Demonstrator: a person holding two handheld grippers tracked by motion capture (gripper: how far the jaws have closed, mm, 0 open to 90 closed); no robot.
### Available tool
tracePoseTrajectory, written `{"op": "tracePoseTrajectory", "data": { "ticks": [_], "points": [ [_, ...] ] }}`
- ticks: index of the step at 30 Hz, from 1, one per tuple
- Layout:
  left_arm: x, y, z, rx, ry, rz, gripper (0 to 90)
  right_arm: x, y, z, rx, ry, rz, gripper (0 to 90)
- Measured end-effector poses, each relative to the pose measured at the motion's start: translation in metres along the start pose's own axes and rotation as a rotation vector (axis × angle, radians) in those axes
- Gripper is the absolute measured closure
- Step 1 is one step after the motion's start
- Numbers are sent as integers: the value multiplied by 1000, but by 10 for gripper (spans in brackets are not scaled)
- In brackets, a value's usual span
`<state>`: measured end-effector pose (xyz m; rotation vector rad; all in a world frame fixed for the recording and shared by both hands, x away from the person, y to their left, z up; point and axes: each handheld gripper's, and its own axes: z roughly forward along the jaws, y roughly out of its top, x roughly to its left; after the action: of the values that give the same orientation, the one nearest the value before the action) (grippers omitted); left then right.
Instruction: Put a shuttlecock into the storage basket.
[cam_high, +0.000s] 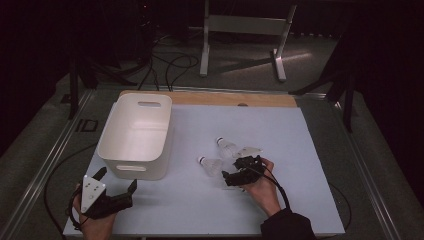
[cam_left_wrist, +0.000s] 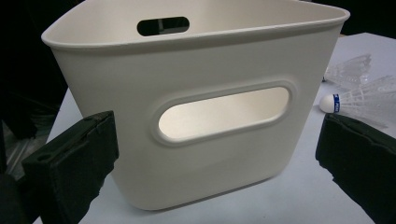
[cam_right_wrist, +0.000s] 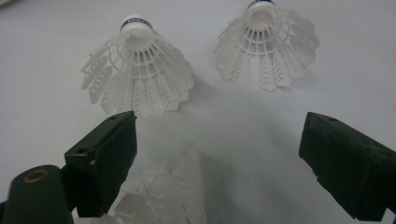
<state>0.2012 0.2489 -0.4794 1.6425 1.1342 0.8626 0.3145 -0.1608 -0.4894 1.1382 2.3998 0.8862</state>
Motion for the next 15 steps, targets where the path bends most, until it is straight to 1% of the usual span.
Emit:
{"op": "tracePoseTrajectory", "data": {
  "ticks": [9,15],
  "points": [
    [0,0,0,3,1,2,0,-8,0,-11,10,-15,-3,116],
    [0,0,0,2,3,2,0,-13,-2,-21,6,-20,4,118]
  ]
}}
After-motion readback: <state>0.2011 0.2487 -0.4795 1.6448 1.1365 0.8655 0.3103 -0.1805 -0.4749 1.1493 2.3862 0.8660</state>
